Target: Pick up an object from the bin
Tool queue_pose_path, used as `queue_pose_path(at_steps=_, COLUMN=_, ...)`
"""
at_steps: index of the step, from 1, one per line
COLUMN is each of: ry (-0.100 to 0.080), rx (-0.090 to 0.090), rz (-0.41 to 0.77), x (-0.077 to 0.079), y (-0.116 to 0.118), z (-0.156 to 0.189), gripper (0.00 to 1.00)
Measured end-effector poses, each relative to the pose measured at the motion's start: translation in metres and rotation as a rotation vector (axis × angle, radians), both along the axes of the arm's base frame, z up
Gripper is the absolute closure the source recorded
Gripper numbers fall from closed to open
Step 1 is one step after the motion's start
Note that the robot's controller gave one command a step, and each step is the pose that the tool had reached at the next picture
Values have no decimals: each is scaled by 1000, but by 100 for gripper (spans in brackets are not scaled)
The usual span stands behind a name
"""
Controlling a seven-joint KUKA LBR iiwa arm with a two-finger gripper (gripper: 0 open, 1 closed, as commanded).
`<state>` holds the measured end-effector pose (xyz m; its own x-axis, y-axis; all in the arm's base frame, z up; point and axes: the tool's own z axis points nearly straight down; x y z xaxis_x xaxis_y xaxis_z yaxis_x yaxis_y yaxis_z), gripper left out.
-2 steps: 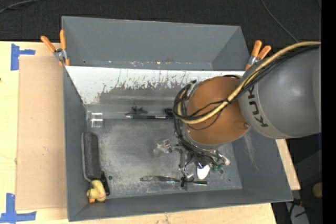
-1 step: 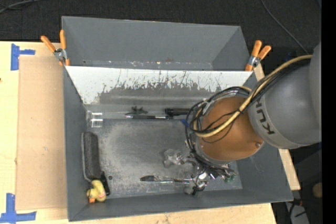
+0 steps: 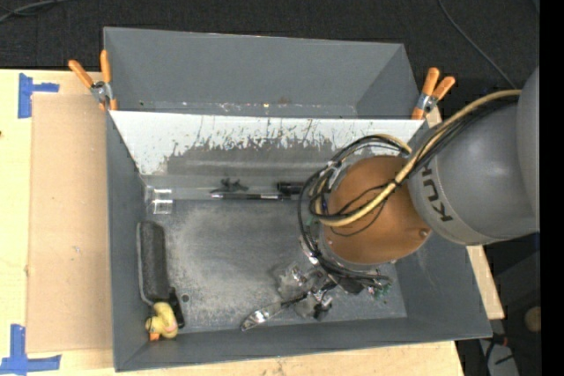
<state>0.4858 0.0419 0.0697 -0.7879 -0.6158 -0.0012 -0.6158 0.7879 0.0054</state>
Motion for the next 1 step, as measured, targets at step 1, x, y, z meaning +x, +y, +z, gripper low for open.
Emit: queue_pose_path(at_steps=1, ry=0, rx=0, rz=-1, x=0, y=0, z=0, gripper=100)
